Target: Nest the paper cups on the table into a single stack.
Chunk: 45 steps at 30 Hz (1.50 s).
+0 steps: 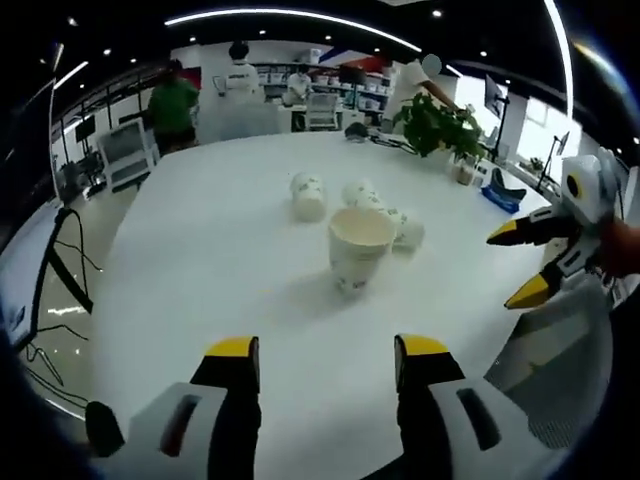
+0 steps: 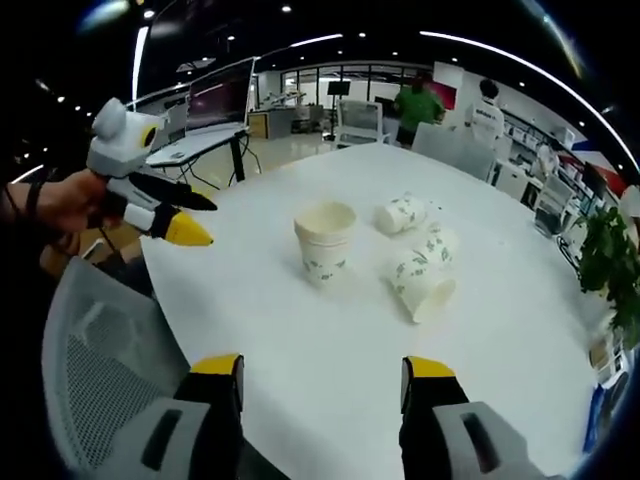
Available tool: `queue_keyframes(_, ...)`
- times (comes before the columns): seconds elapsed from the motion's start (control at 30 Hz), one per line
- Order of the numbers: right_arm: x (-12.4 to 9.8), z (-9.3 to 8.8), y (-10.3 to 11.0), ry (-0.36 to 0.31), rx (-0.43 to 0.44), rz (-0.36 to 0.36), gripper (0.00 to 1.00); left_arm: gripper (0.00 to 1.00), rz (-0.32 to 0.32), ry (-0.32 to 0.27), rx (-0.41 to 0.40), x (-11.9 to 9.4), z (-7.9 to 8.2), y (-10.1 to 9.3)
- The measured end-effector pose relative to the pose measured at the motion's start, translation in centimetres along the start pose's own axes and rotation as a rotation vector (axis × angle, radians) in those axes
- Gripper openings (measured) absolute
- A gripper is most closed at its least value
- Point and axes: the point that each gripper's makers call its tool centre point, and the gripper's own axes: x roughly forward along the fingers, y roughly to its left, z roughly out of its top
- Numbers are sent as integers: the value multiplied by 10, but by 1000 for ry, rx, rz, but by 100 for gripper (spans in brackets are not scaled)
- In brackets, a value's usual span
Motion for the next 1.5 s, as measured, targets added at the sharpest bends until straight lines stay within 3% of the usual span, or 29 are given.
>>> queue_keyframes(0.17,2,-6,-2,19,12,1,64,50,4,8,-24,-8,-13,0)
queue_keyframes(0.33,8,-10,-12,15,49,-10,64,51,5,34,-43,-12,-37,2)
queue_keyframes(0.6,11,-13,-24,-7,120,-24,64,56,9,42,-47,-17,-47,0)
queue_keyframes(0.67,11,-9,-24,-38,157,-22,64,56,10,42,-53,-18,-47,0)
queue_keyframes(0.93,20,-8,-38,-39,187,-34,64,58,7,30,-77,-15,-50,-1)
queue_keyframes(1.03,27,2,-49,-101,253,-26,64,57,5,35,-51,-16,-51,-1)
queue_keyframes(1.17,31,7,-59,-124,300,-40,64,57,6,37,-32,-16,-49,-2)
queue_keyframes(1.43,50,28,-69,-188,350,-11,64,58,11,33,-17,-10,-43,-3)
queue_keyframes(1.5,58,33,-81,-198,354,-10,64,58,7,36,-8,-9,-43,-4)
